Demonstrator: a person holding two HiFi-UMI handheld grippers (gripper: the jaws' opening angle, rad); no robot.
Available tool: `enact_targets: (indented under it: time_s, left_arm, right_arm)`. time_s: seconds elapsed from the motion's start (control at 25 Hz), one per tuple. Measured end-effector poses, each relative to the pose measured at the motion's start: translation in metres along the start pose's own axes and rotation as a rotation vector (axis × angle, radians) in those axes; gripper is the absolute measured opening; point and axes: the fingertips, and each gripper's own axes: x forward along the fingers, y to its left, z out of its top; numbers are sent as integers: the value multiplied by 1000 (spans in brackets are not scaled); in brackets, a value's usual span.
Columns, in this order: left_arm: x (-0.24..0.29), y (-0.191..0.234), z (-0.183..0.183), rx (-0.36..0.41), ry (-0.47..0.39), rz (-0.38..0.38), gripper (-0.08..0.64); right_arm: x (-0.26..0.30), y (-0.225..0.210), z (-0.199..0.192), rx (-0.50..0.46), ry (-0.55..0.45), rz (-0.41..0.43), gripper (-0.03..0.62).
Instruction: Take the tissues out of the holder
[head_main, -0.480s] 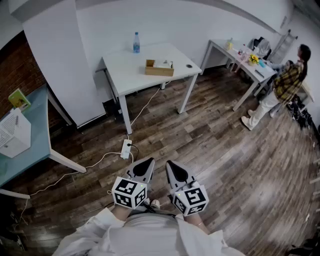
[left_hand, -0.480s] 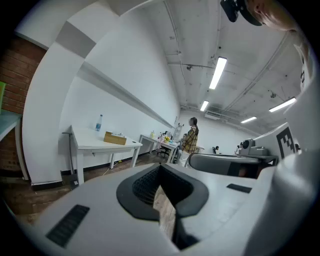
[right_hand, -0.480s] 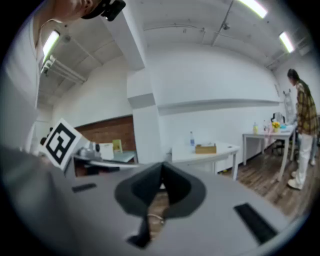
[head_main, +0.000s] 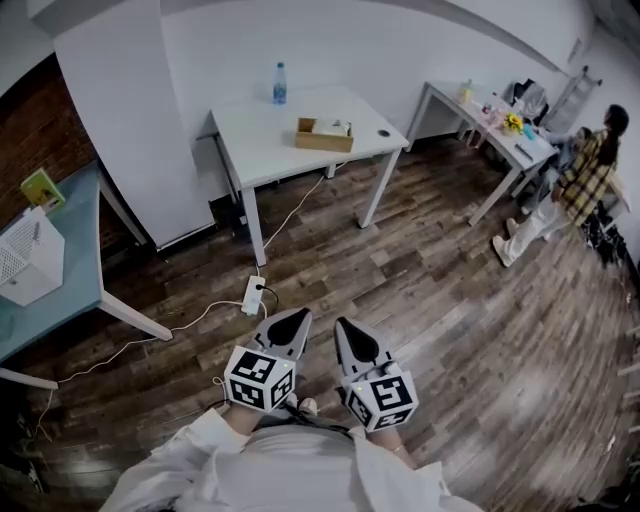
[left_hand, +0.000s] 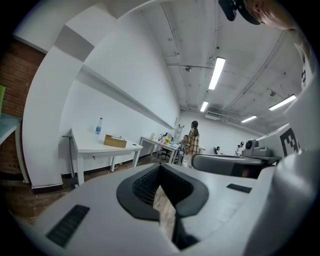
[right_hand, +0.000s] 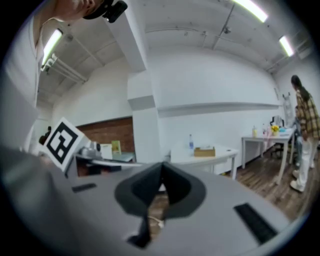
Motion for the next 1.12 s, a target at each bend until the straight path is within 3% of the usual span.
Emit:
enact_targets:
  time_s: [0.36,1.12]
  left_arm:
    - [1,3,0,-27,-6,12,15]
    - [28,7,-25,-62,41,82,15]
  right_arm:
    - [4,6,-13,5,64,78,11]
    - [4,-25,-28,66,57,61,11]
